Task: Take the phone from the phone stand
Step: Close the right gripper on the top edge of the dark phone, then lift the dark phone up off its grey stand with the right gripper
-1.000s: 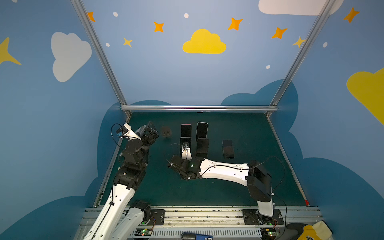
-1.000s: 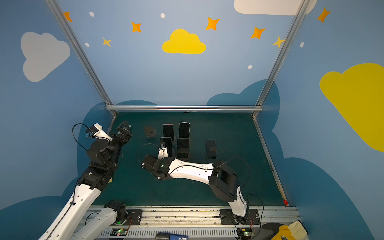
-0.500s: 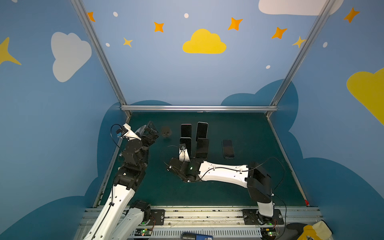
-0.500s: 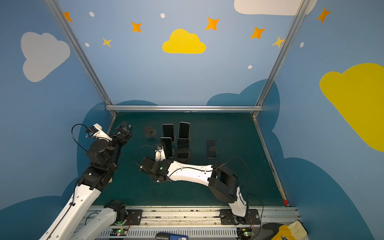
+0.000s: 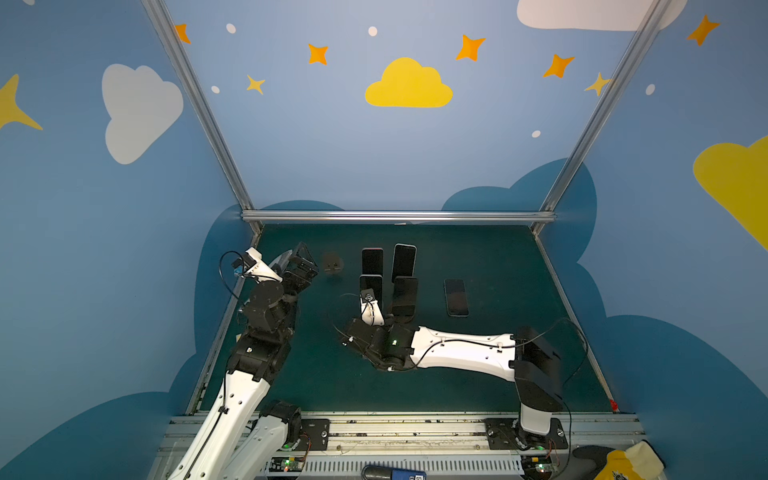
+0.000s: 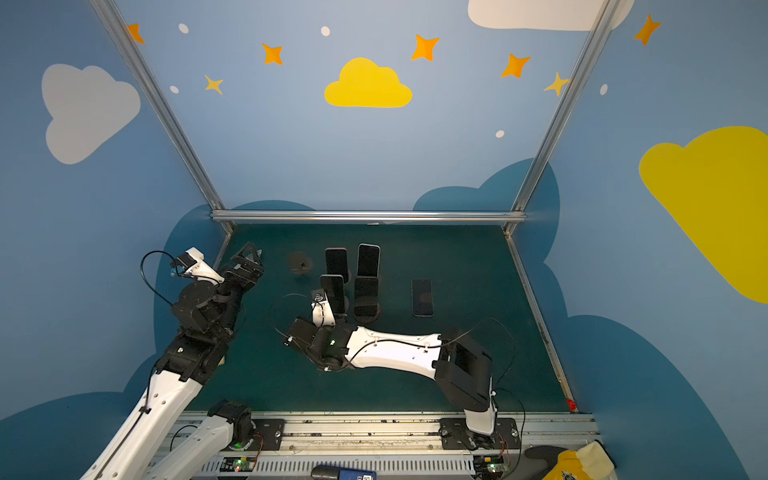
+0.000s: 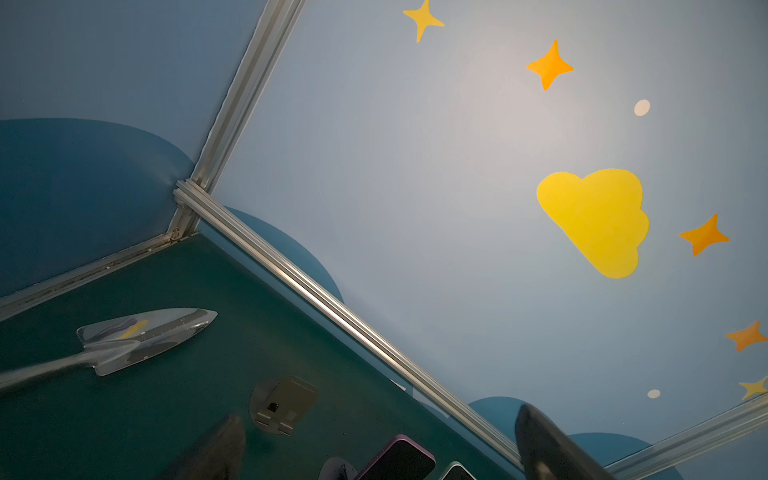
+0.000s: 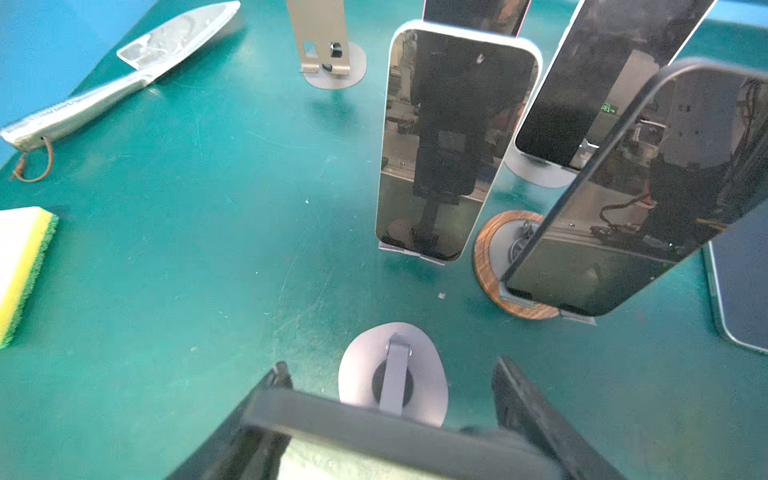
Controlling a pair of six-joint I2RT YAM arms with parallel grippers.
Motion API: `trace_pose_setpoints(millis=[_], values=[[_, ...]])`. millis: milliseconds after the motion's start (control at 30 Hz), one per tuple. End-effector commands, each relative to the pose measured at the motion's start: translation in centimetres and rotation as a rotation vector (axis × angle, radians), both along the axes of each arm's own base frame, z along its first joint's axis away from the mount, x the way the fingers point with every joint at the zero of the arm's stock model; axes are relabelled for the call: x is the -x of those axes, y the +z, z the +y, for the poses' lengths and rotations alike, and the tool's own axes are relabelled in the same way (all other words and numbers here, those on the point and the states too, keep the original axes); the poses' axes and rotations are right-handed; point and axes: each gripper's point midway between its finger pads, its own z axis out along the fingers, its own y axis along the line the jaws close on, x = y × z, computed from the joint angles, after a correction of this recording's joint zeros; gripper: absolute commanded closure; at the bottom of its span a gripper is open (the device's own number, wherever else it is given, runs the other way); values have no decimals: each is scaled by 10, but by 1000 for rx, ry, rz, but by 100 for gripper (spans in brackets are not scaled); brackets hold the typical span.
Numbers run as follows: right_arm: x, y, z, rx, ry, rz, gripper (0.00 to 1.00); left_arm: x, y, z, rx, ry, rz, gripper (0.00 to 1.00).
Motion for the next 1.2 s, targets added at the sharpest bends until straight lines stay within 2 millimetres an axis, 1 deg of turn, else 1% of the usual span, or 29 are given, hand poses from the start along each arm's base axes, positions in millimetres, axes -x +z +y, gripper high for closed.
trace_pose_setpoints(millis=[0,200,333,500,633,867,1000,1167], values=[[0,37,-2,-79,3,-55,29,-2,2,-4,-3,-24,-14,0],[2,51,-14,-82,11,-78,30,-5,0,-7,-1,-40,-7,0],[5,57,-26,-96,9,-81,30,-6,0,-10,-3,-53,-7,0],[8,64,-48,-109,-10,-86,31,-10,1,-25,-11,-128,-8,0],[9,70,-68,-105,-29,-106,31,-11,1,-32,-16,-159,-9,0],[10,74,-93,-73,-35,-115,32,-13,3,-51,-48,-235,-2,0],[9,80,-114,-50,-53,-137,32,-12,4,-58,-56,-263,-7,0],[4,89,-153,-18,-97,-166,32,-11,8,-78,-73,-351,-14,0]])
